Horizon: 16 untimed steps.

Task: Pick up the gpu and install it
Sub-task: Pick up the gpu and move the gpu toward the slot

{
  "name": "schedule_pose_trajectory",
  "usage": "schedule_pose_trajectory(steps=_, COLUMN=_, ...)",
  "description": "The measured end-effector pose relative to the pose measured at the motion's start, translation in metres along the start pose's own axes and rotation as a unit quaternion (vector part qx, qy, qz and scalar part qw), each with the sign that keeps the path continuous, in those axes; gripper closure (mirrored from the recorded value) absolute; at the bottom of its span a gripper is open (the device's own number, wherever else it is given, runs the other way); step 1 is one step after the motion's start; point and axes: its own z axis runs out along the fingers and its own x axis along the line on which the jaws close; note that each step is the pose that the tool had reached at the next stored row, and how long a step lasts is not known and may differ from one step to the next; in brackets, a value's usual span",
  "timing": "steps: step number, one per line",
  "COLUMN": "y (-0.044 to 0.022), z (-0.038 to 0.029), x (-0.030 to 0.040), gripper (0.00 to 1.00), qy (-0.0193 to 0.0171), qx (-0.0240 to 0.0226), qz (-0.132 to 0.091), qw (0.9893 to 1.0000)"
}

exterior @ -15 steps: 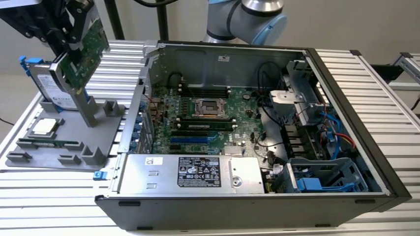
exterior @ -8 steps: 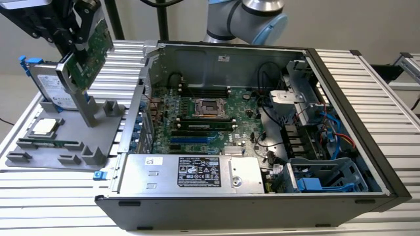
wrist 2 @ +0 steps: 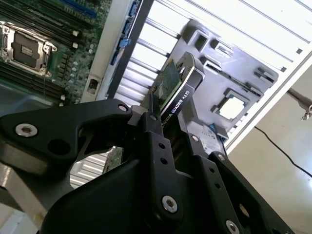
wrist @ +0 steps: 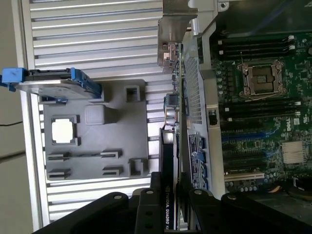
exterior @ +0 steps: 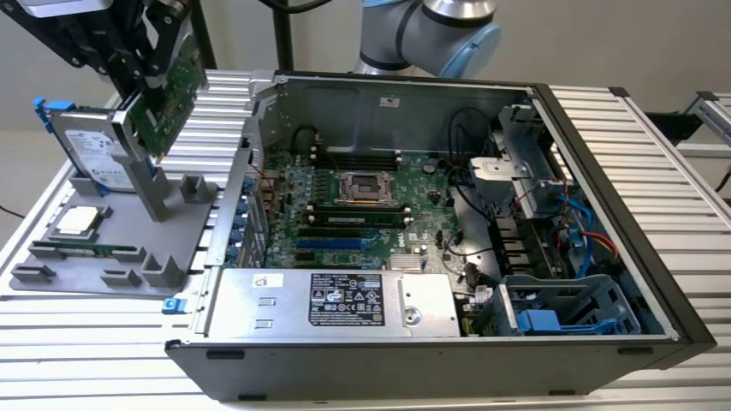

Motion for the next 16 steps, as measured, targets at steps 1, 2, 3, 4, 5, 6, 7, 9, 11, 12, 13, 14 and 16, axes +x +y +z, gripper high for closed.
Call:
schedule_pose_trajectory(steps=1, y=0.0002, z=0.0, x=-0.0014, gripper=1.0, qy=0.0, qx=0.0, qz=0.0, qw=1.0)
schedule_pose_trajectory(steps=2, y=0.0003, z=0.0001, x=-0.0027, gripper=1.0, qy=0.0, qx=0.0, qz=0.0, qw=1.0)
schedule_pose_trajectory(steps=3, y=0.0004, z=0.0002, x=-0.0041, gripper=1.0, qy=0.0, qx=0.0, qz=0.0, qw=1.0)
schedule_pose_trajectory(steps=4, y=0.0006, z=0.0002, x=-0.0055, gripper=1.0, qy=0.0, qx=0.0, qz=0.0, qw=1.0)
schedule_pose_trajectory(steps=5, y=0.0008, z=0.0003, x=-0.0069, gripper=1.0, qy=0.0, qx=0.0, qz=0.0, qw=1.0)
schedule_pose_trajectory(steps=6, y=0.0009, z=0.0004, x=-0.0083, gripper=1.0, qy=0.0, qx=0.0, qz=0.0, qw=1.0)
schedule_pose_trajectory(steps=7, y=0.0011, z=0.0004, x=-0.0099, gripper=1.0, qy=0.0001, qx=0.0, qz=0.0, qw=1.0)
schedule_pose_trajectory(steps=9, y=0.0014, z=0.0005, x=-0.0129, gripper=1.0, qy=0.0001, qx=0.0, qz=0.0, qw=1.0)
schedule_pose_trajectory(steps=11, y=0.0017, z=0.0006, x=-0.0162, gripper=1.0, qy=0.0002, qx=0.0, qz=0.0, qw=1.0)
schedule_pose_trajectory(steps=12, y=0.0019, z=0.0007, x=-0.0177, gripper=1.0, qy=0.0002, qx=0.0, qz=0.0, qw=1.0)
schedule_pose_trajectory(steps=13, y=0.0021, z=0.0007, x=-0.0193, gripper=1.0, qy=0.0002, qx=0.0, qz=0.0, qw=1.0)
schedule_pose_trajectory(steps=14, y=0.0022, z=0.0008, x=-0.0208, gripper=1.0, qy=0.0002, qx=0.0, qz=0.0, qw=1.0)
schedule_pose_trajectory(steps=16, y=0.0026, z=0.0009, x=-0.0243, gripper=1.0, qy=0.0003, qx=0.0, qz=0.0, qw=1.0)
